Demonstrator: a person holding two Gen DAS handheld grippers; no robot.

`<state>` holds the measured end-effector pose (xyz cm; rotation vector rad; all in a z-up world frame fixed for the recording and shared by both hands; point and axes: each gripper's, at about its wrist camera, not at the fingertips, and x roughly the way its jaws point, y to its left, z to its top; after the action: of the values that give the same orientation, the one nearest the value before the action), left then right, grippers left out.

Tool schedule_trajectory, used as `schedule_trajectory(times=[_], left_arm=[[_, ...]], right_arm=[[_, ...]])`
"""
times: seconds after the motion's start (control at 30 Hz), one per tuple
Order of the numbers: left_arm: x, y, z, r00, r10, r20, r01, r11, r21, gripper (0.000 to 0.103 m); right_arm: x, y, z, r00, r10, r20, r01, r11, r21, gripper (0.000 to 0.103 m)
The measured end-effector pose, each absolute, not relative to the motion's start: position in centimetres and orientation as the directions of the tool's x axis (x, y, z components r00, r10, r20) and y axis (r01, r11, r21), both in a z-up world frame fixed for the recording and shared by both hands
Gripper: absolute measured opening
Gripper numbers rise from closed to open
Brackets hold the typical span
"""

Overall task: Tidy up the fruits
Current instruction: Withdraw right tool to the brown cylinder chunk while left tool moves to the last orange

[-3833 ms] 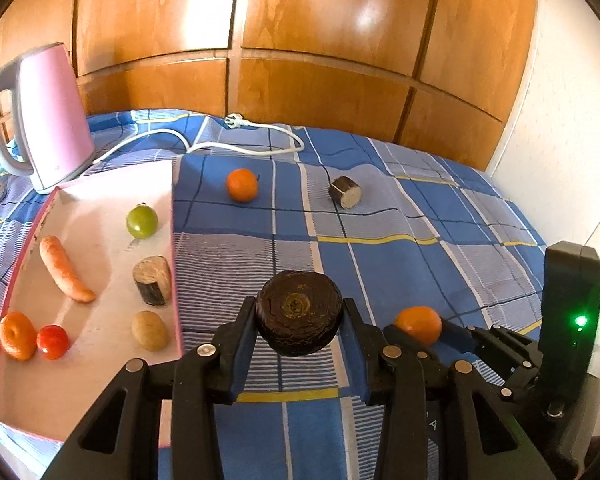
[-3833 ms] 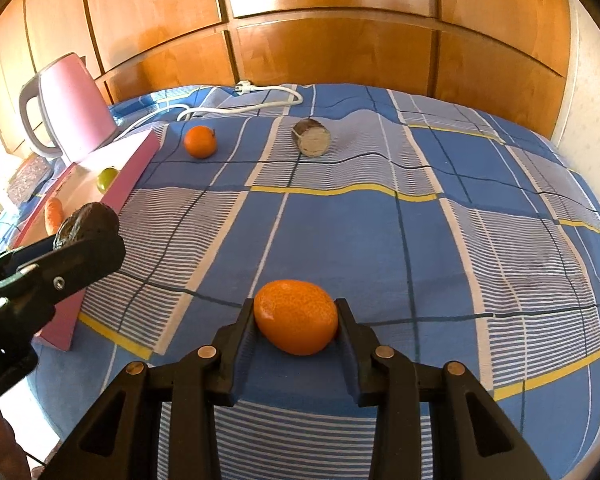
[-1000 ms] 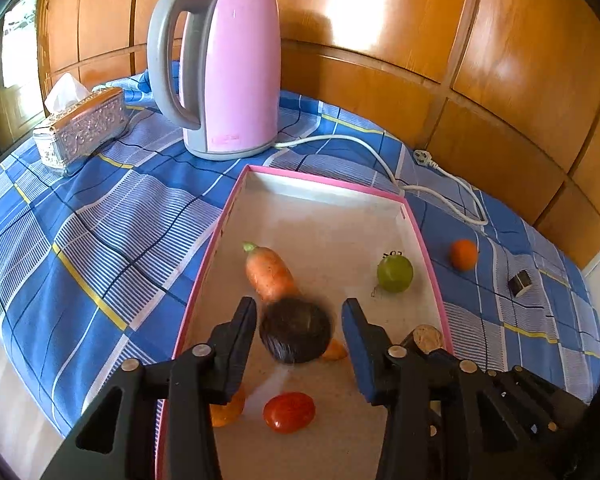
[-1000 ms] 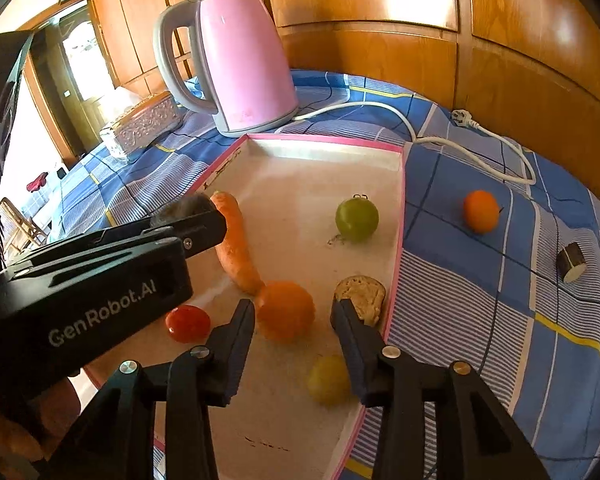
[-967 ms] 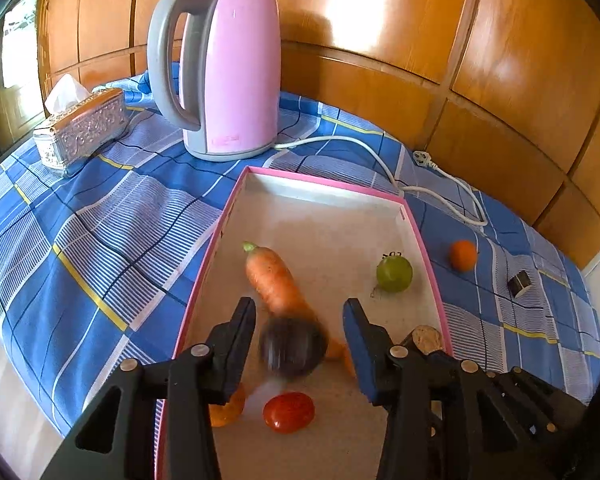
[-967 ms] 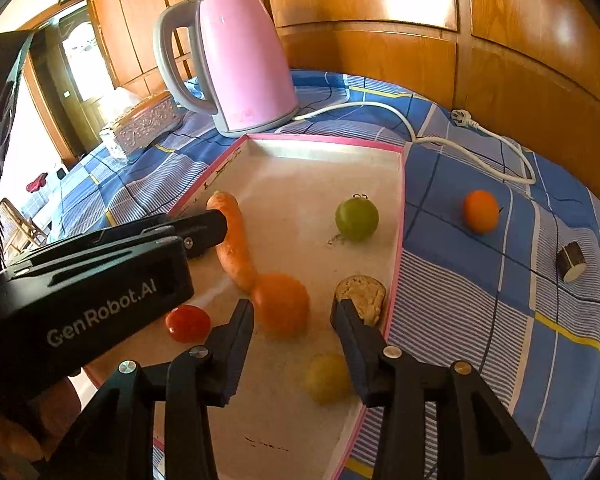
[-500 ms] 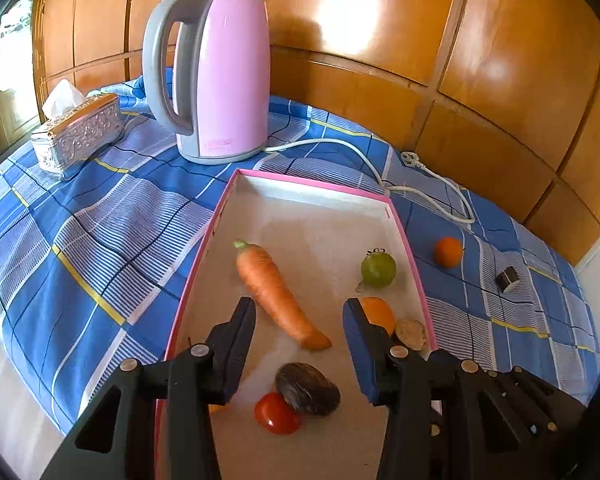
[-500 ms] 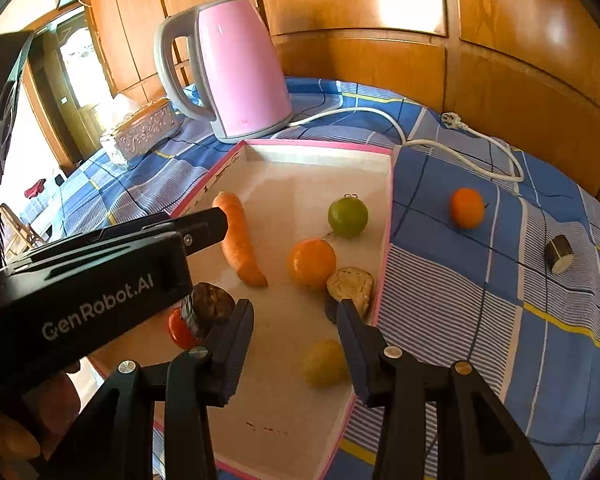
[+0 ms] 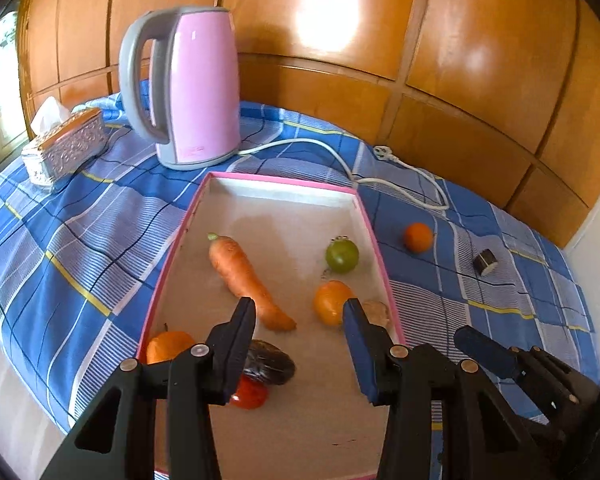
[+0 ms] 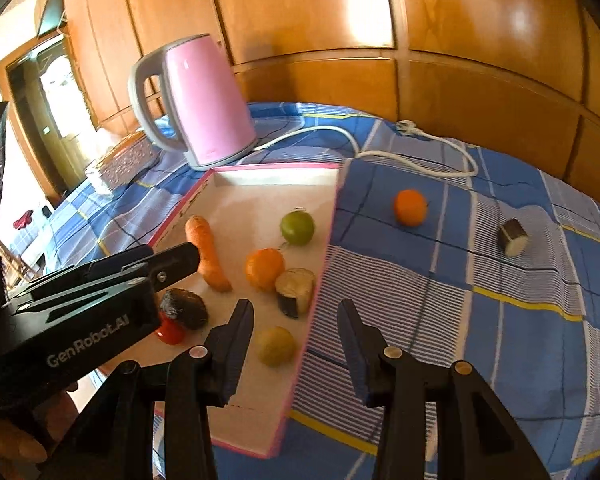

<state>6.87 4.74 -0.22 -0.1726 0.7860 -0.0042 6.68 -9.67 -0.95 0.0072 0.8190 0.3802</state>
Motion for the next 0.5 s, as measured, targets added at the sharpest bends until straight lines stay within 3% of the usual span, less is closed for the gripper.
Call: schedule_trajectory(times=[0.5], left_arm=[[7.2,-0.6,0.0,0.694,-0.128,-0.708,0.059,0.991,-0.122,0.046]], right_arm=[[7.4,-15.8,-1.7,0.649,0.238,-0.722,-0.161,0.971,0.176,0.044]])
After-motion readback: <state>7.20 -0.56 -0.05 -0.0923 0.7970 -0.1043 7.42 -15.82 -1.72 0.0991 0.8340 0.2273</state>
